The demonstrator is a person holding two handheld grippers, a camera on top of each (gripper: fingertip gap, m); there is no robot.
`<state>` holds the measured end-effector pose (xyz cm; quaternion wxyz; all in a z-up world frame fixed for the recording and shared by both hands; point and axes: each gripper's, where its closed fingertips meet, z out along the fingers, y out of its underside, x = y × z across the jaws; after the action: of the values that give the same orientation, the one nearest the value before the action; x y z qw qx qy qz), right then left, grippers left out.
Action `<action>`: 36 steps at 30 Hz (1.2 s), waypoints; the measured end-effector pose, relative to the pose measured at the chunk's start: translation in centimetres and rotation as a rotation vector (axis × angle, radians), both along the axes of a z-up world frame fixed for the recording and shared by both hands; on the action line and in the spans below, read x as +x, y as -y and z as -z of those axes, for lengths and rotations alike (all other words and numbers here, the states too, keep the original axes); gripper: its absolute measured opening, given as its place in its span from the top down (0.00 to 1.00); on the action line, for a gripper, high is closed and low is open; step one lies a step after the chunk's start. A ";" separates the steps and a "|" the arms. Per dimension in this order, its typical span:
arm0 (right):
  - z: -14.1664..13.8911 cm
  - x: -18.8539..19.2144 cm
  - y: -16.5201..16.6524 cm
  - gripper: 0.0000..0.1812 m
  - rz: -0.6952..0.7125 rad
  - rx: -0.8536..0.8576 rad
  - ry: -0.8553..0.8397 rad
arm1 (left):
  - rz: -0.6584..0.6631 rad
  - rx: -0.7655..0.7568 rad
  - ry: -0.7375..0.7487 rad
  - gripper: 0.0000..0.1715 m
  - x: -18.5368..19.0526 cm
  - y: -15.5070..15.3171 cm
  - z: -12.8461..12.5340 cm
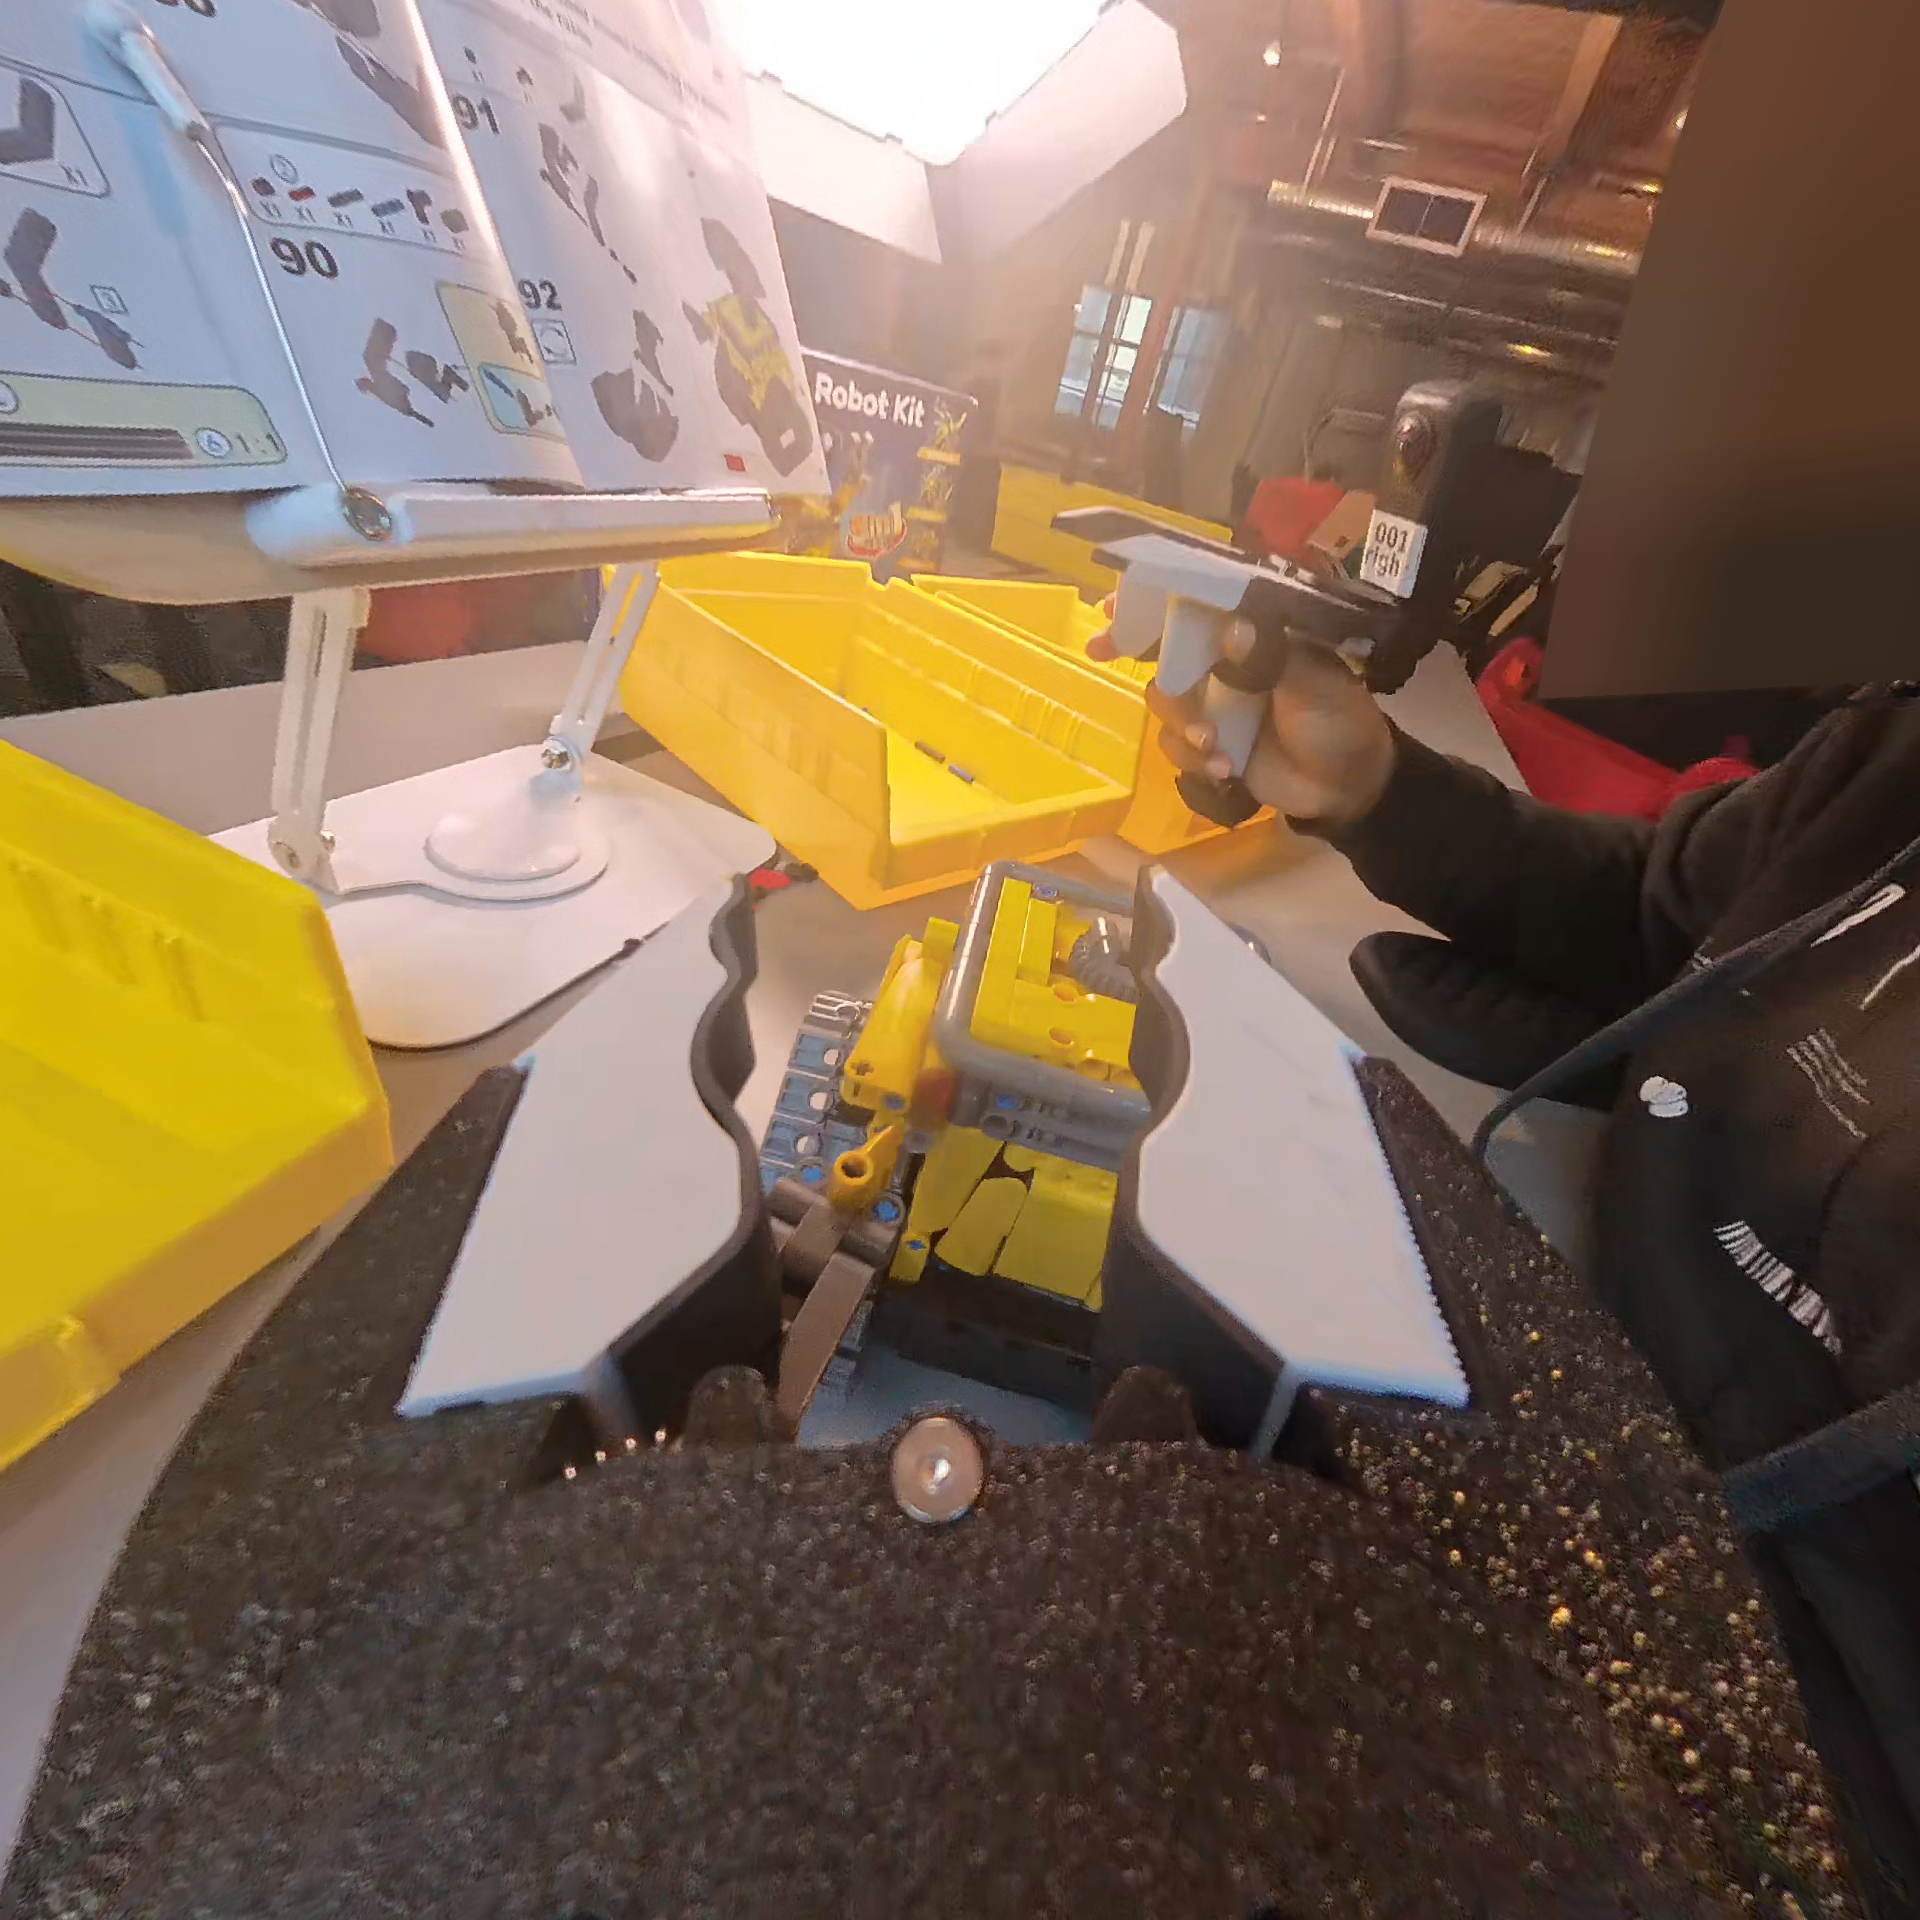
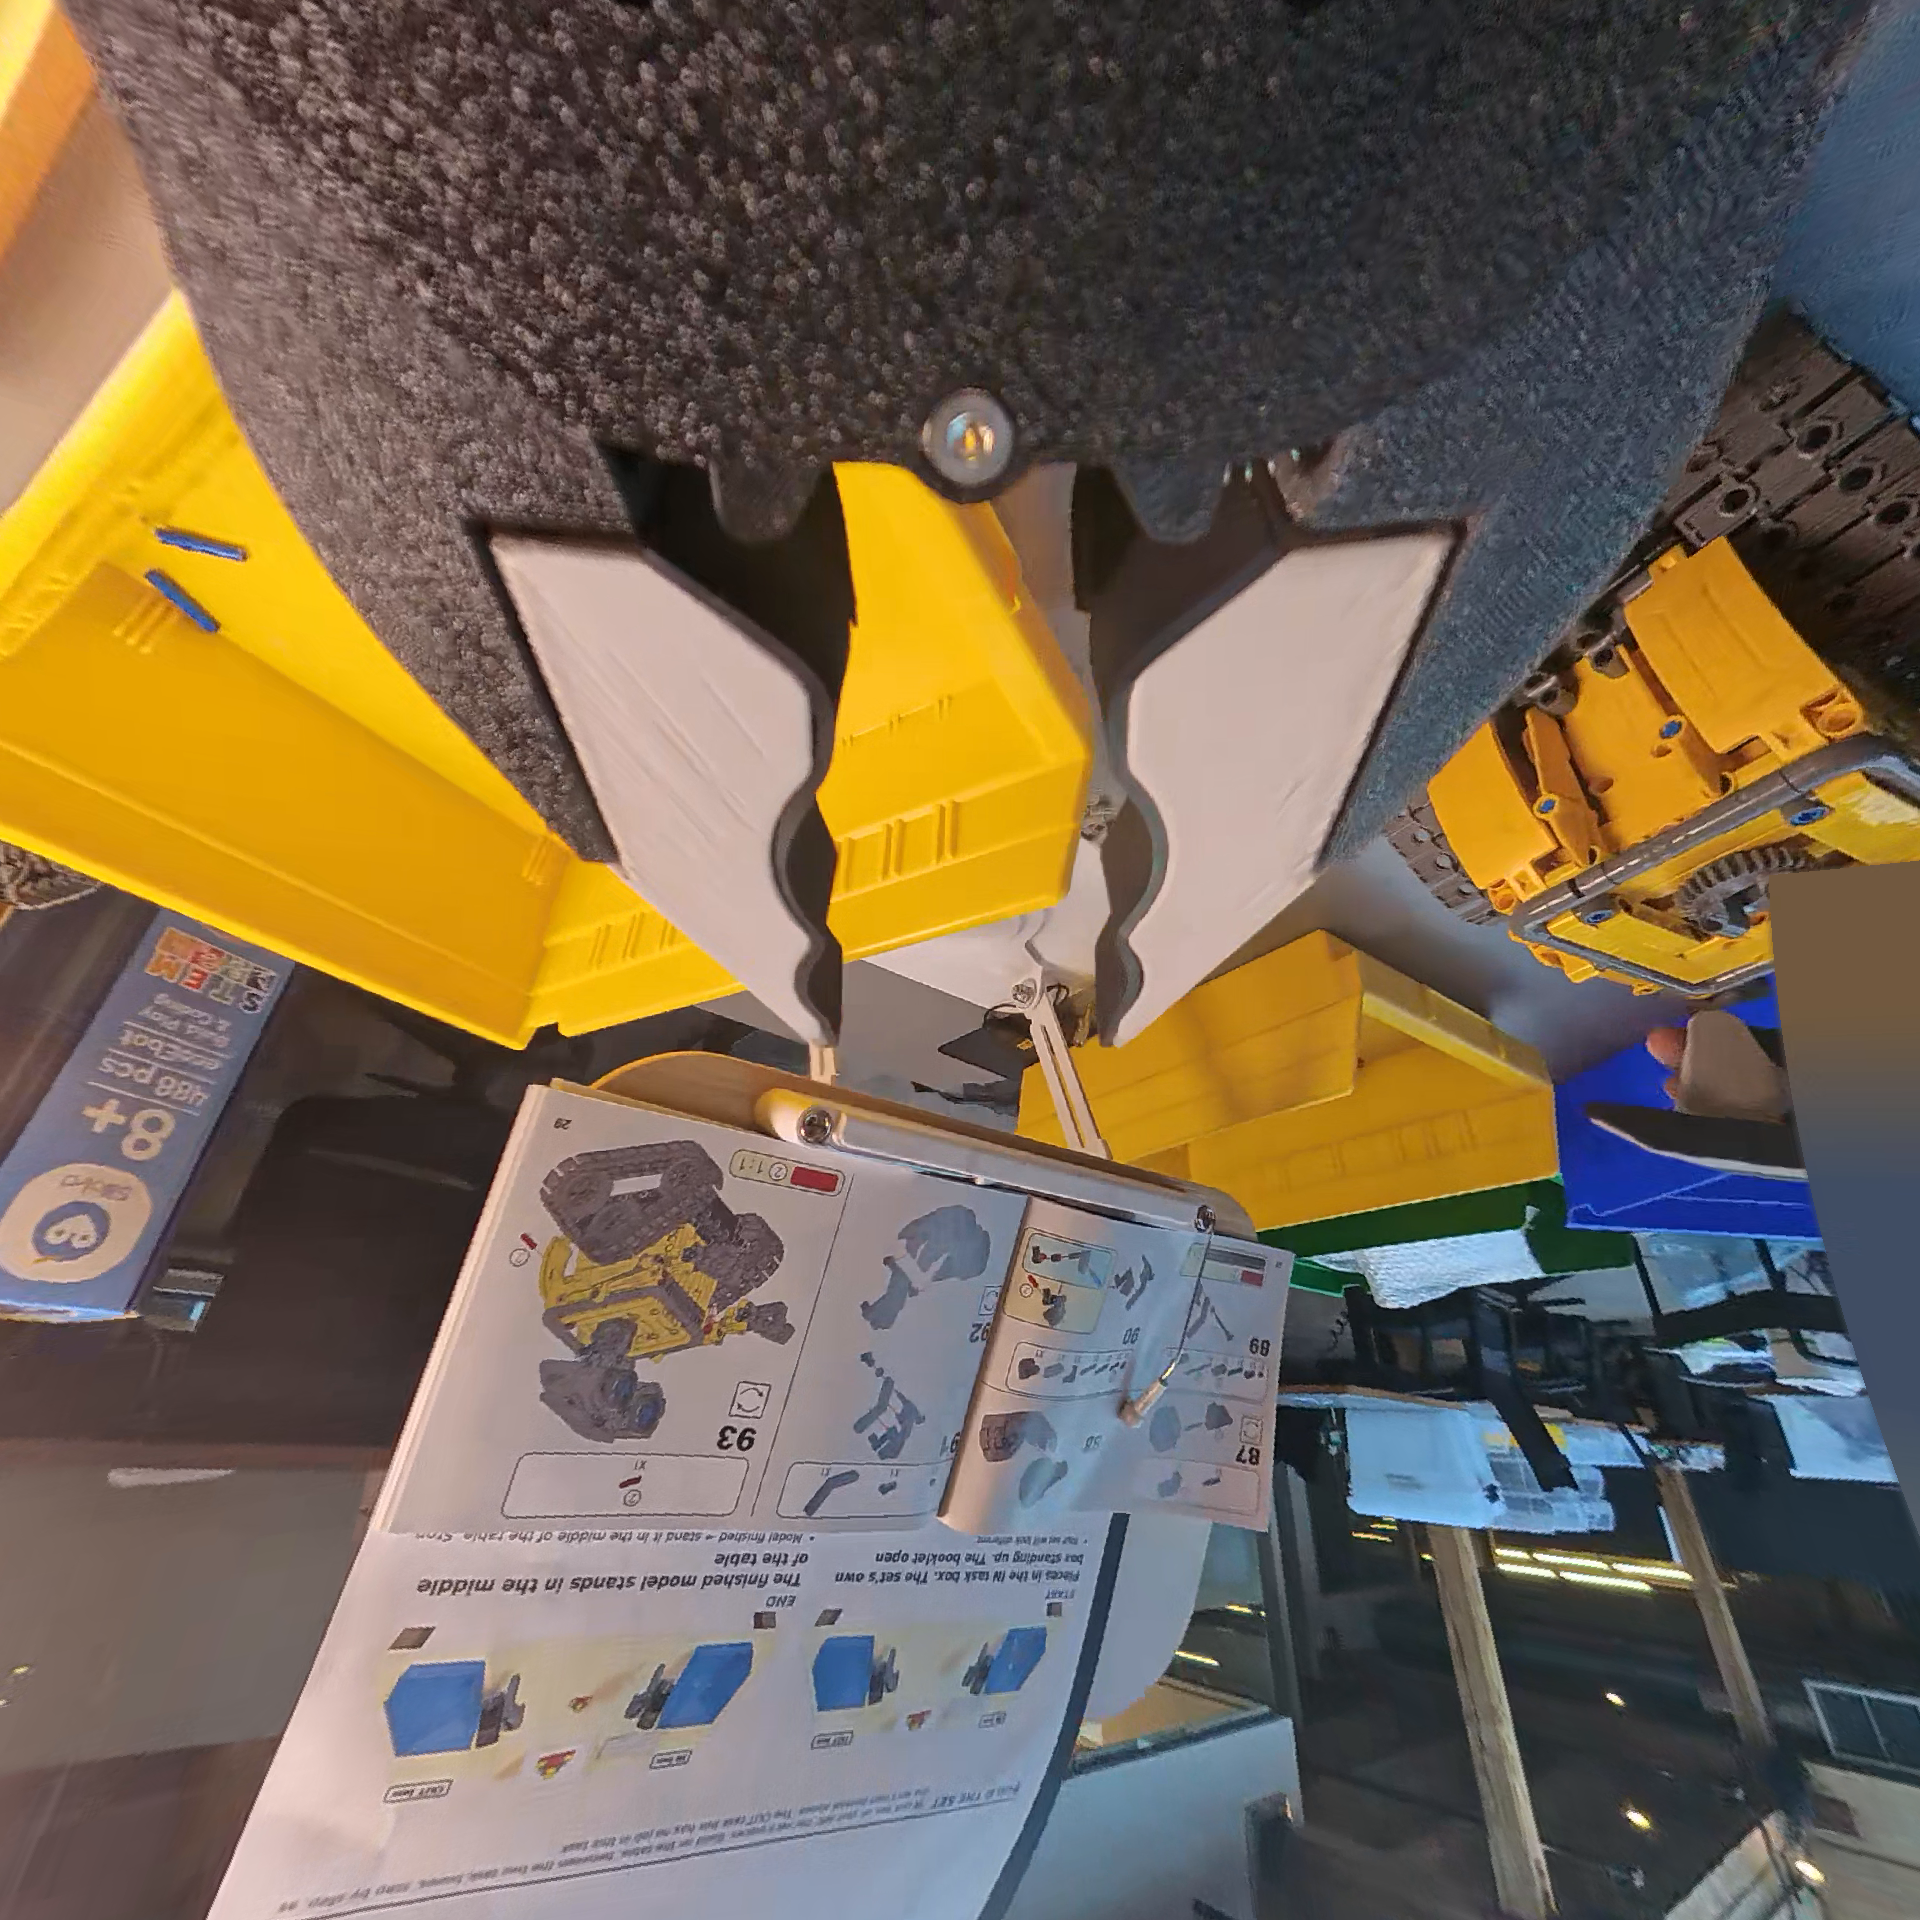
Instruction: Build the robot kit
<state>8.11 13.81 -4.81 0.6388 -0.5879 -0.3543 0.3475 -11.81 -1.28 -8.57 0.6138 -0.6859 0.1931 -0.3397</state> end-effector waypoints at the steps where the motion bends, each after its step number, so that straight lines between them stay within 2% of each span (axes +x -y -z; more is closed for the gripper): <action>1: 0.3 -0.1 0.1 0.73 -0.007 -0.008 0.002 | -0.017 0.013 -0.007 0.58 -0.2 -0.1 -0.1; 5: 1.3 -0.1 0.3 0.73 -0.023 -0.037 0.002 | -0.034 0.045 -0.030 0.57 -0.5 0.0 -0.5; 8: 1.8 -0.2 0.3 0.73 -0.024 -0.042 0.010 | -0.043 0.040 -0.050 0.56 -0.7 -0.2 0.2; 14: 2.9 -0.7 0.5 0.73 -0.042 -0.051 0.035 | -0.044 0.037 -0.014 0.56 -1.3 -0.4 0.4; 19: 3.3 -1.1 0.9 0.75 -0.071 -0.048 0.053 | -0.036 0.040 -0.077 0.56 -1.0 0.0 0.2; 23: 3.7 -1.8 1.8 0.80 -0.113 -0.019 0.078 | -0.028 0.062 -0.097 0.65 -1.0 0.6 -0.8; 26: 4.1 -2.3 2.5 0.80 -0.139 -0.015 0.111 | -0.037 0.045 -0.173 0.73 -0.7 0.8 -1.1; 31: 3.6 -3.0 4.4 0.80 -0.197 0.045 0.189 | 0.046 -0.068 -0.331 0.77 1.1 1.2 -1.0; 34: 3.5 -3.6 6.4 0.81 -0.287 0.022 0.216 | 0.107 -0.179 -0.445 0.78 2.5 1.3 0.0; 36: 3.8 -3.9 7.9 0.81 -0.344 -0.007 0.231 | 0.130 -0.208 -0.508 0.82 3.6 1.3 0.4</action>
<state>4.22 5.92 -8.60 0.5231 -0.5569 -0.5193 0.3828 -8.19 -2.53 -8.99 0.4490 -0.7946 0.3484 -0.2136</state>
